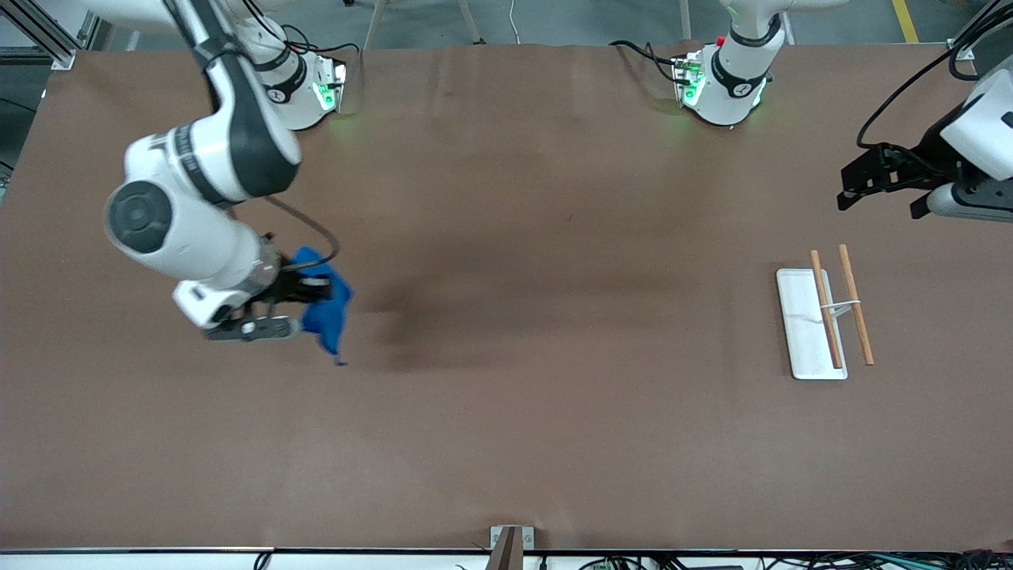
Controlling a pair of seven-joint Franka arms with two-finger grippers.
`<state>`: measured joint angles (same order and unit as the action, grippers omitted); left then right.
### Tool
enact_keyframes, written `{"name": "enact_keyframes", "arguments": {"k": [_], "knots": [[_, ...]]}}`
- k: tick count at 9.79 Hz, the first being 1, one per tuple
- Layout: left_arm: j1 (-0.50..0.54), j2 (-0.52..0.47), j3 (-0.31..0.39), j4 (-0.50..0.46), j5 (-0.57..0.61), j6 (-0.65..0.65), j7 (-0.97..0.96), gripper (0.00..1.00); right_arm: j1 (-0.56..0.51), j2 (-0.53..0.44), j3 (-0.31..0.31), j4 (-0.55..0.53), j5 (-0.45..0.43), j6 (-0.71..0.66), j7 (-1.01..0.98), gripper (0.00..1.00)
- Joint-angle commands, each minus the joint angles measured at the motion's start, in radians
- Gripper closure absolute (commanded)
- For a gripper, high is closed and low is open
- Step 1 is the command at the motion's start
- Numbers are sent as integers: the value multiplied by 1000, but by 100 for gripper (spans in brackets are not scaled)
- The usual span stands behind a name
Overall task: Right arm passes towel to left arm to hang
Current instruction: 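Lift the towel with the right gripper while the left gripper approaches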
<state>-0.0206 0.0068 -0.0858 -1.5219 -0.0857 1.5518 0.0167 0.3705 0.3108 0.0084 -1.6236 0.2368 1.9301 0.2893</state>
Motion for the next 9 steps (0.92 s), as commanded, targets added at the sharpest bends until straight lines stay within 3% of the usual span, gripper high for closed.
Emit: {"name": "enact_keyframes", "arguments": {"k": [1, 3, 6, 7, 9], "knots": [[10, 13, -3, -26, -113, -16, 11, 0, 106, 24, -11, 48, 195, 108, 68, 99], [7, 6, -5, -67, -182, -30, 11, 0, 195, 60, -11, 54, 416, 231, 53, 99], [11, 10, -3, -153, -380, -30, 55, 0, 358, 123, -10, 115, 768, 458, -14, 99], [16, 12, -3, -200, -446, -30, 113, 0, 390, 142, -10, 135, 882, 487, -72, 99], [28, 44, -2, -283, -563, -30, 285, 0, 433, 146, -10, 162, 1193, 512, -180, 99]]}}
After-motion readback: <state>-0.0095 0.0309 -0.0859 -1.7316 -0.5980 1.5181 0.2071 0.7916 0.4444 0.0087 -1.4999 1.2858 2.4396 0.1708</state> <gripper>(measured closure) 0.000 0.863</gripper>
